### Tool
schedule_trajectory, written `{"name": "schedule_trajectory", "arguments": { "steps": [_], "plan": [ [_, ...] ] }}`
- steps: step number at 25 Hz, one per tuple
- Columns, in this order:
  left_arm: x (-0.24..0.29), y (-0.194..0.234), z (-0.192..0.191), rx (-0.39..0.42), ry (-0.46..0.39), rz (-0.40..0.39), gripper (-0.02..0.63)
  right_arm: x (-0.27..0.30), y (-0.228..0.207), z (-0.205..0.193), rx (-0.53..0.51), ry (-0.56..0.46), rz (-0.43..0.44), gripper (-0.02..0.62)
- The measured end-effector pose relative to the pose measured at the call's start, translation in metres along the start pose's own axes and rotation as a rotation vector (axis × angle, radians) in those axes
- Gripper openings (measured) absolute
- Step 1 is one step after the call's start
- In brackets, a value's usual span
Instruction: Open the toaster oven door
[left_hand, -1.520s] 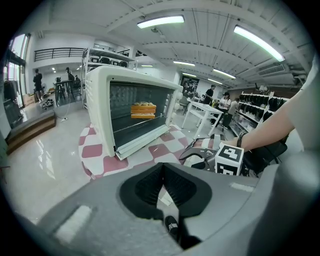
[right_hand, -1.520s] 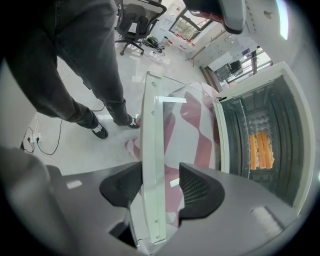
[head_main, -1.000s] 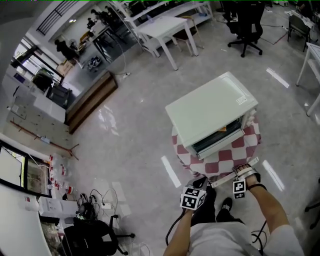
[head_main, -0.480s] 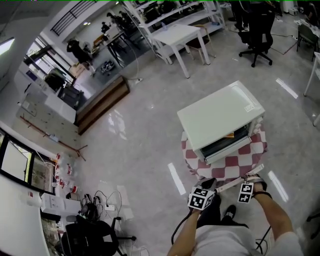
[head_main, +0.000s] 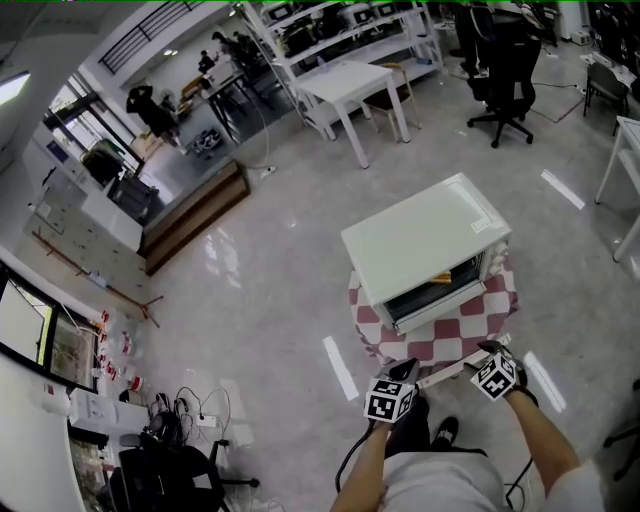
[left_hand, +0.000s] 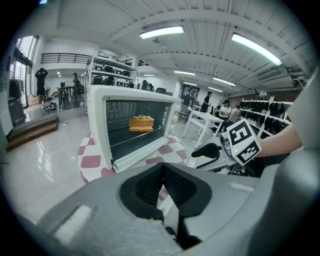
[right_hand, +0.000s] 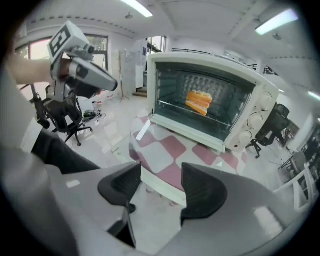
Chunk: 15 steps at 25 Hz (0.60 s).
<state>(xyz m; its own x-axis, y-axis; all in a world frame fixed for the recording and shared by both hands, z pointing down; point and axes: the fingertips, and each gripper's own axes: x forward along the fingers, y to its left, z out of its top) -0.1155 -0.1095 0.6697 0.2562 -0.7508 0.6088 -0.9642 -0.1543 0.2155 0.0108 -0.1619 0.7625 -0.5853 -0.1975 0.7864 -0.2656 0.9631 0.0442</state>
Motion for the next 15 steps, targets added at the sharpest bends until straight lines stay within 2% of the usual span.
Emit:
{"name": "schedule_trajectory", "arguments": {
  "steps": [6, 10, 13, 15],
  "plan": [
    [-0.007, 0.006, 0.010, -0.052, -0.070, 0.012, 0.008, -0.016, 0.004, 0.023, 0.078, -0.078, -0.003, 0.253],
    [-0.015, 0.010, 0.022, -0.074, -0.131, 0.028, 0.008, -0.028, -0.006, 0.039, 0.147, -0.137, -0.058, 0.253],
    [-0.017, 0.008, 0.025, -0.076, -0.152, 0.025, 0.008, -0.049, -0.020, 0.049, 0.334, -0.216, -0.145, 0.255],
    [-0.016, 0.005, 0.020, -0.068, -0.148, 0.018, 0.008, -0.058, -0.015, 0.050, 0.449, -0.264, -0.163, 0.254]
  ]
}}
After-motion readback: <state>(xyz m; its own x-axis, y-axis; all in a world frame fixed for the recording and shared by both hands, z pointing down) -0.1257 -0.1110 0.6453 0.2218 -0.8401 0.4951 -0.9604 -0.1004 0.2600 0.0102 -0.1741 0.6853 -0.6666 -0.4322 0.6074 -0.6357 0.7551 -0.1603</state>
